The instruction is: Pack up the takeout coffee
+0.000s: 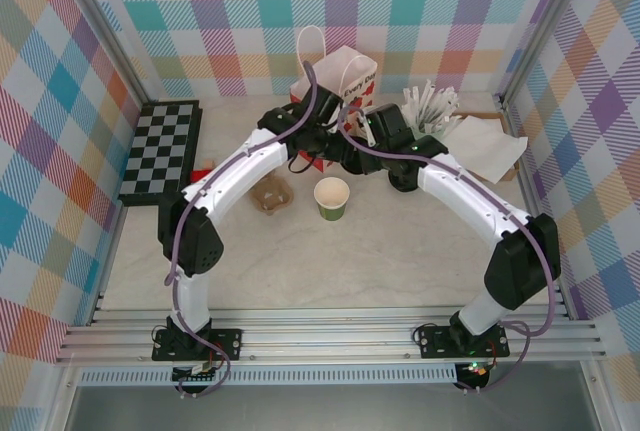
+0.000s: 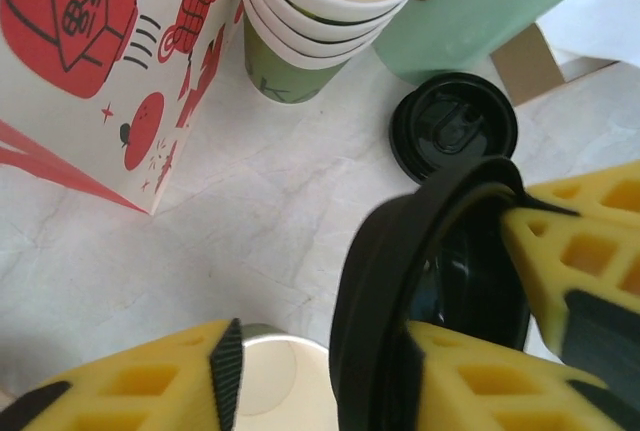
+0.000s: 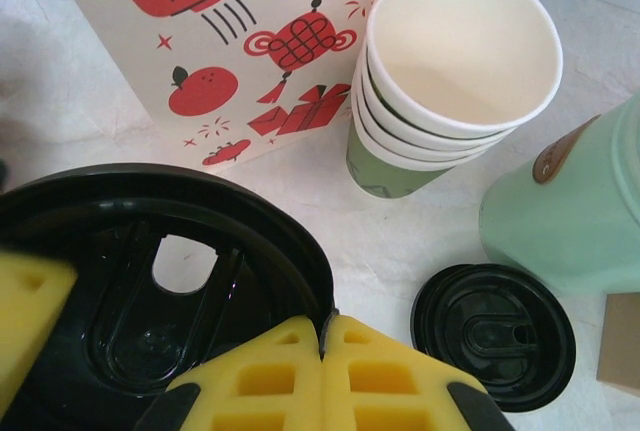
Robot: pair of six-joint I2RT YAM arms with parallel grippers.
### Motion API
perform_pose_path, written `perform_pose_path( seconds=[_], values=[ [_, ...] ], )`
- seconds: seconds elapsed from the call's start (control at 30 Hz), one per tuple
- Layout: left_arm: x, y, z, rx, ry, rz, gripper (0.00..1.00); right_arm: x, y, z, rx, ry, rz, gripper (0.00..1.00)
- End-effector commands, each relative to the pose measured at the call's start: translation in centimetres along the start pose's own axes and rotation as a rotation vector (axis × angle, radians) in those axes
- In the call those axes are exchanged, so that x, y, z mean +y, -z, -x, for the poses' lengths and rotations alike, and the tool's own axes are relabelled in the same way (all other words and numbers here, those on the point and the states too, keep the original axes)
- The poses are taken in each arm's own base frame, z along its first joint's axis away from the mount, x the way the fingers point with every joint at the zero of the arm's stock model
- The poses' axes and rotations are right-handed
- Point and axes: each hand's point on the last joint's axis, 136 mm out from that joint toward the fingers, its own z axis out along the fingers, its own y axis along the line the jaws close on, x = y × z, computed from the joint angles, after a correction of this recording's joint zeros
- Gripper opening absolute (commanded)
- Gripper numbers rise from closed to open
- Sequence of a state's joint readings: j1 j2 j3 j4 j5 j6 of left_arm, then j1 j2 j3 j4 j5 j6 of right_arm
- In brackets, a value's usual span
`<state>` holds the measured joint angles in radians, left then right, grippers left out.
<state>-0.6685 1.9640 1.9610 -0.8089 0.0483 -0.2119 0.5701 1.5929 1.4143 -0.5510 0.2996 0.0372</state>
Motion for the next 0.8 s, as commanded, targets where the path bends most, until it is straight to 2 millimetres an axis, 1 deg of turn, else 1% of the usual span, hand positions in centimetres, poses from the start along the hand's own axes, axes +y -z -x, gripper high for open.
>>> perform_pose_path(
  seconds=[0.0,0.1,0.2,0.23,0.27,0.3,0.33,0.4,0.43,0.5,0.53,0.6,0.67,0.7,0.77],
  values=[
    [-0.6,0.2,0.9,-0.039,-0.006,0.015,0.34,0.3,0.4,0.8,-0.004,-0.012,-0.003,0.0],
    [-0.6,0.2,1.0,-0.053,0.009,0.012,0.18,0.7,0.6,0.8,0.002,-0.021,0.01,0.0],
    [-0.6,0.3,1.0,-0.065,0.023,0.017,0.08,1.1,1.2,1.0,-0.008,-0.067,0.038,0.0],
    [-0.5,0.4,1.1,-0.074,0.035,0.02,0.06,1.1,1.6,1.3,-0.017,-0.096,0.041,0.06],
    [-0.5,0.6,1.2,-0.082,0.044,0.02,0.03,0.9,1.9,1.4,-0.027,-0.131,0.038,0.17],
    [-0.4,0.9,1.4,-0.096,0.06,0.022,0.0,0.7,2.6,1.8,-0.045,-0.179,0.038,0.35],
    [-0.3,1.2,1.6,-0.112,0.085,0.026,0.0,0.4,3.5,2.2,-0.071,-0.247,0.043,0.55],
    [0.0,2.0,2.0,-0.146,0.149,0.028,0.0,-0.1,5.2,2.6,-0.133,-0.405,0.069,0.72],
    [0.1,2.4,2.0,-0.165,0.206,0.029,0.0,-0.4,6.2,2.7,-0.174,-0.505,0.091,0.77],
    [0.4,3.1,2.4,-0.218,0.332,0.011,0.0,-0.5,6.9,1.8,-0.224,-0.685,0.139,0.83],
    [0.5,3.4,2.4,-0.247,0.411,-0.009,0.0,0.3,7.1,1.7,-0.25,-0.737,0.207,0.84],
    [0.3,3.5,2.3,-0.289,0.544,-0.072,0.0,0.7,7.0,1.4,-0.272,-0.833,0.268,0.86],
    [-0.1,3.5,2.0,-0.32,0.657,-0.147,0.0,0.8,6.9,1.4,-0.288,-0.875,0.288,0.86],
    [-0.4,3.4,2.2,-0.343,0.701,-0.191,0.0,1.1,6.9,1.7,-0.303,-0.879,0.316,0.86],
    [-0.7,3.2,2.0,-0.348,0.741,-0.229,0.0,2.4,7.0,2.9,-0.327,-0.846,0.4,0.85]
  ],
)
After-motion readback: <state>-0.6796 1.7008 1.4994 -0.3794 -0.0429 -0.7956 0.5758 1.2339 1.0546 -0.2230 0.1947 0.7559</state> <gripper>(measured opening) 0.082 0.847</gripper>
